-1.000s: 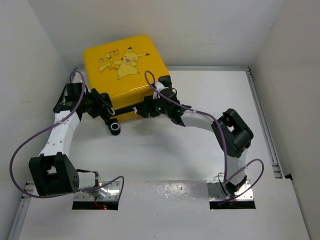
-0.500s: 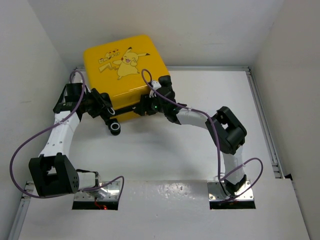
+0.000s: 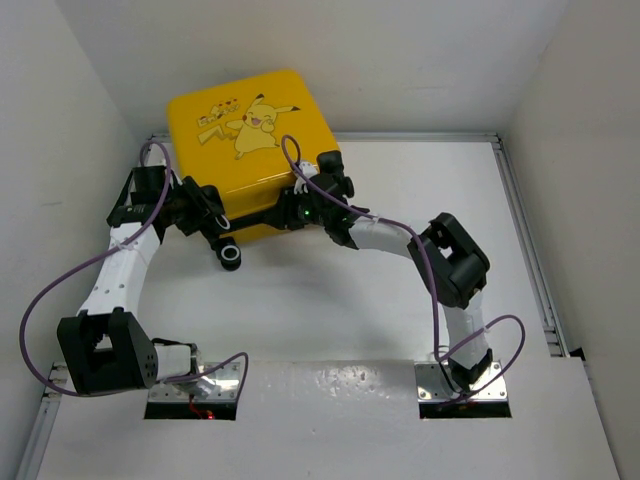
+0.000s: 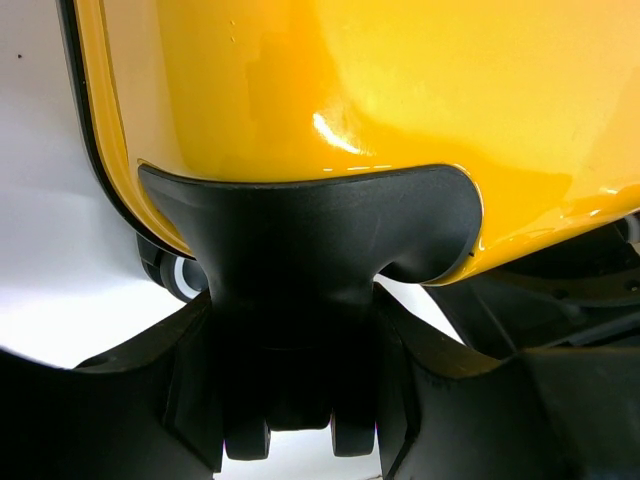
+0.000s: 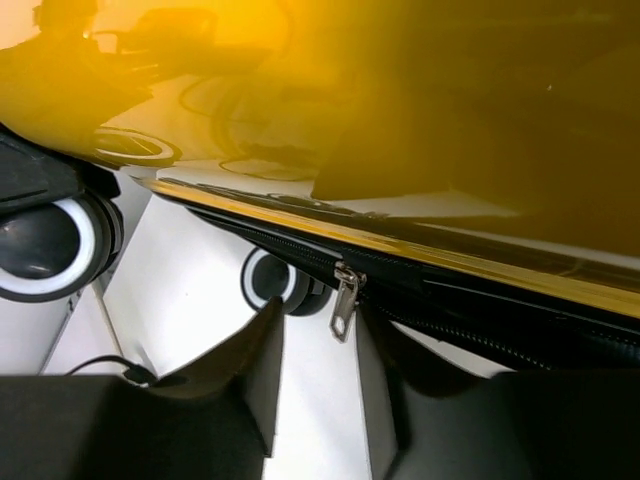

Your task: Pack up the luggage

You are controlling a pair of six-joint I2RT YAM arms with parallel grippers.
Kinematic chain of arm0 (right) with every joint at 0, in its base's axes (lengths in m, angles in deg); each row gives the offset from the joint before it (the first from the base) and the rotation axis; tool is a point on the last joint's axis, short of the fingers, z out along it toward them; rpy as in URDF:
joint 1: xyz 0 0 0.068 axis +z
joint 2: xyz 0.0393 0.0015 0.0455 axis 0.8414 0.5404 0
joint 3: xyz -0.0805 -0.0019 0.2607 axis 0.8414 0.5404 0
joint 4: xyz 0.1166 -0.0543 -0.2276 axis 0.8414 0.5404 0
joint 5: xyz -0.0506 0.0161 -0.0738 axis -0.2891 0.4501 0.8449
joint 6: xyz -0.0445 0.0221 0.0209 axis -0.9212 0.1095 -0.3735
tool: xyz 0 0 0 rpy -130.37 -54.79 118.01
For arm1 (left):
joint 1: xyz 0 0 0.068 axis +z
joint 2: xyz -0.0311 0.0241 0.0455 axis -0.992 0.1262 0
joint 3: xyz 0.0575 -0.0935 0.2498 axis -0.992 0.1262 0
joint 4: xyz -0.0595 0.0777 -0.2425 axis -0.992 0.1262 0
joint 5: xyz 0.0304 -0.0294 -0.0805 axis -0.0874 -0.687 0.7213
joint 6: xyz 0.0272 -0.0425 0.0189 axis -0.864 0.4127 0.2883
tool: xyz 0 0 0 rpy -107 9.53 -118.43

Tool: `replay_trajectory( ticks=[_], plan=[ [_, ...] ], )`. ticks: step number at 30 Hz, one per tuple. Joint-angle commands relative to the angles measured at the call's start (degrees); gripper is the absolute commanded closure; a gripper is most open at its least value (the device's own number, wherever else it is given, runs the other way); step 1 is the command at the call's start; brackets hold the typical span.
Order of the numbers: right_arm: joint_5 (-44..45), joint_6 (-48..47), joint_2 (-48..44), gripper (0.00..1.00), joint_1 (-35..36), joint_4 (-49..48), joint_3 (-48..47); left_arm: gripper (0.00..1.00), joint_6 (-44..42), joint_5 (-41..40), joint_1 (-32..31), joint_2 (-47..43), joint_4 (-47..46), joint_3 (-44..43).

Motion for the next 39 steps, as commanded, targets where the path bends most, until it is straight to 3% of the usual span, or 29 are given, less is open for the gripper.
replay_trajectory(
  ticks=[1,9,16,24,29,33,35,36,39],
  plan=[
    [-1.1,3.1,0.6,0.64,0.3,1.8,0.0,1.0,0.4,5.1,-1.9,-2.9,-0.2,-0.8],
    [1.1,5.7,0.7,0.6,0.3,7.0,0.7,1.0,0.4,4.6,-1.9,-2.3,-0.2,-0.8],
    [1.3,8.1,1.1,0.79,0.2,8.1,2.1,1.0,0.4,4.6,-1.9,-2.3,-0.2,-0.8],
    [6.9,9.7,2.7,0.68,0.3,14.5,0.0,1.0,0.4,4.0,-1.9,-1.8,-0.2,-0.8],
    [9.8,9.6,2.4,0.68,0.3,18.1,0.5,1.0,0.4,3.5,-1.9,-1.8,-0.2,-0.8],
    [8.9,10.1,2.3,0.78,0.3,16.6,2.1,1.0,0.4,3.5,-1.9,-1.8,-0.2,-0.8],
    [7.4,10.2,2.3,0.78,1.0,16.7,2.3,1.0,0.4,3.5,-1.9,-1.8,-0.2,-0.8],
    [6.5,10.3,2.3,0.77,0.3,16.5,2.6,1.0,0.4,3.5,-1.9,-1.8,-0.2,-0.8],
    [6.5,10.4,1.6,0.55,0.7,18.3,3.2,1.0,0.4,3.5,-1.9,-1.8,-0.2,-0.8]
  ],
)
